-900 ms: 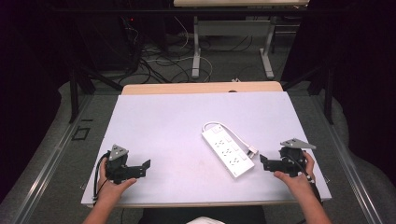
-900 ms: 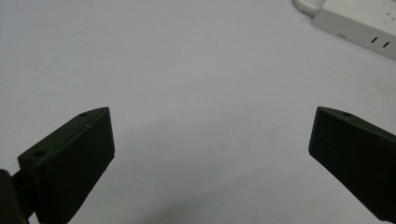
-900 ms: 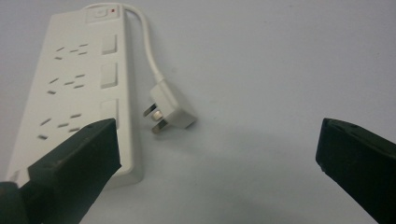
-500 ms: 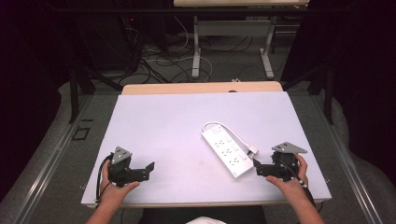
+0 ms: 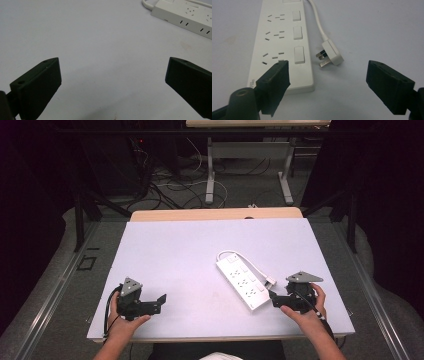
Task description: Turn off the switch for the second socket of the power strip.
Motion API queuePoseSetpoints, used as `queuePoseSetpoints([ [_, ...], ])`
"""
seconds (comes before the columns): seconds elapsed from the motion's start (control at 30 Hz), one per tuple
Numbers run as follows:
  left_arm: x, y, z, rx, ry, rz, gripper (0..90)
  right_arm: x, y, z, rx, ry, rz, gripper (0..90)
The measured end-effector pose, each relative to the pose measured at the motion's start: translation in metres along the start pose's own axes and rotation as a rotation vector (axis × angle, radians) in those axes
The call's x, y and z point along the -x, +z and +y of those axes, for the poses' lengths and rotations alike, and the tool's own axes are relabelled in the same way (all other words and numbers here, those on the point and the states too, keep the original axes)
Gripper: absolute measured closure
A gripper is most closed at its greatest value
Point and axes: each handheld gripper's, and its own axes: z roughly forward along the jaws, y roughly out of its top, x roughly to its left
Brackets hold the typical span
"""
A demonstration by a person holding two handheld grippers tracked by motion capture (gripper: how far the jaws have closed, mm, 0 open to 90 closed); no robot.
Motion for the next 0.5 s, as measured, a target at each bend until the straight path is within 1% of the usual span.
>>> queuePoseSetpoints([
  [0.03, 0.000, 0.000, 0.000, -0.001, 0.001, 0.001, 0.1, 0.000, 0.000, 0.000, 0.000, 0.000, 0.000, 19.4],
  [0.07, 0.001, 0.000, 0.000, 0.000, -0.006, -0.001, 0.1, -0.002, -0.001, 0.003, -0.010, -0.007, 0.004, 22.7],
  [0.1, 0.001, 0.000, 0.000, 0.000, -0.006, -0.001, 0.1, -0.002, -0.001, 0.003, -0.010, -0.007, 0.004, 22.7],
  [0.13, 0.001, 0.000, 0.000, -0.001, -0.006, -0.001, 0.1, -0.004, -0.002, 0.006, -0.016, -0.003, 0.012, 24.9],
  [0.2, 0.001, 0.000, 0.000, -0.007, -0.005, -0.001, 0.1, -0.005, -0.002, 0.007, -0.019, -0.009, 0.015, 25.6],
  [0.23, 0.001, 0.000, 0.000, -0.006, -0.004, 0.000, 0.1, -0.007, -0.002, 0.011, -0.027, -0.017, 0.027, 27.9],
  [0.33, 0.001, 0.000, 0.000, -0.007, -0.004, 0.001, 0.1, -0.011, -0.003, 0.015, -0.035, -0.027, 0.033, 31.0],
  [0.37, 0.001, 0.000, 0.000, -0.007, -0.004, 0.002, 0.1, -0.011, -0.003, 0.015, -0.035, -0.027, 0.033, 31.0],
  [0.4, 0.000, 0.000, 0.000, -0.011, 0.003, 0.005, 0.1, -0.013, -0.002, 0.018, -0.043, -0.028, 0.042, 33.1],
  [0.5, 0.001, 0.000, 0.000, -0.014, -0.005, 0.006, 0.1, -0.014, -0.002, 0.021, -0.040, -0.037, 0.045, 34.2],
])
